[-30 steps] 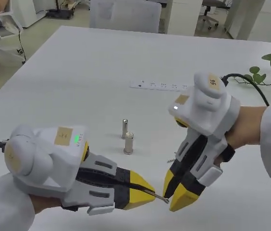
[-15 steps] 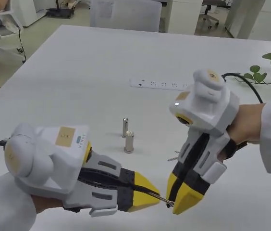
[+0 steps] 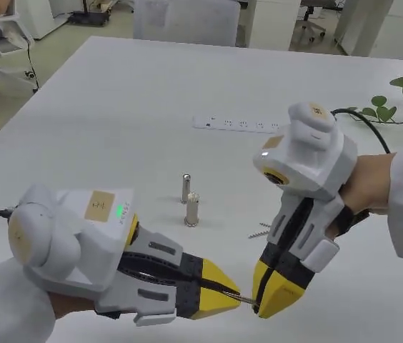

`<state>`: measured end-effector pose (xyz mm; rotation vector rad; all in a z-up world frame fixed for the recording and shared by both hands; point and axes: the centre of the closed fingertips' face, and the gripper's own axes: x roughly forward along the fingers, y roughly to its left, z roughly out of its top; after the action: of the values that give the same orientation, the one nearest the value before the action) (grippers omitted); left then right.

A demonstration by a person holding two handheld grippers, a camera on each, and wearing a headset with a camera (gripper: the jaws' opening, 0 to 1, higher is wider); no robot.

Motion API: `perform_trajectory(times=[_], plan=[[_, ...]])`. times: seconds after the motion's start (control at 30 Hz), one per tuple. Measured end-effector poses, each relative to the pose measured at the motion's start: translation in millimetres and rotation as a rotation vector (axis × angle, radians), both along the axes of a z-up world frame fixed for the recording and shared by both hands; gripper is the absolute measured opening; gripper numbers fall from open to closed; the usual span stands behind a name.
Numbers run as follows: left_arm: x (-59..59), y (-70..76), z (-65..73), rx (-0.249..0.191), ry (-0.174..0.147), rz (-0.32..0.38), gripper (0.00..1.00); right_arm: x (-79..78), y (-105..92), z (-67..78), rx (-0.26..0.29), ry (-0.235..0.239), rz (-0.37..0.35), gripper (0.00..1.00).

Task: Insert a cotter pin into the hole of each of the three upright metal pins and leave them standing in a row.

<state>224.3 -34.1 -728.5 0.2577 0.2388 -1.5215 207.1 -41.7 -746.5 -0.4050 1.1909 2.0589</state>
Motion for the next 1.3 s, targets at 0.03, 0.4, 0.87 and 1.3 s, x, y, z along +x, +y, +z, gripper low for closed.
perform_trajectory(times=[0.03,0.4,0.87,1.3], plan=[[0.0,0.0,-0.1,0.0,0.0,0.0,0.0,0.3,-0.3,0.1,0.0,-0.003,0.002,0.07],[2.4,1.4,-4.6,0.014,0.027,0.019,0.0,6.4,1.0,-5.2,0.001,-0.089,0.0,0.05],[8.9,8.0,-18.5,0.061,0.13,0.081,0.01,17.4,5.9,-13.7,-0.002,-0.333,0.033,0.03],[15.8,10.9,-23.9,0.089,0.156,0.139,0.01,27.7,10.1,-16.9,-0.028,-0.487,0.028,0.03]])
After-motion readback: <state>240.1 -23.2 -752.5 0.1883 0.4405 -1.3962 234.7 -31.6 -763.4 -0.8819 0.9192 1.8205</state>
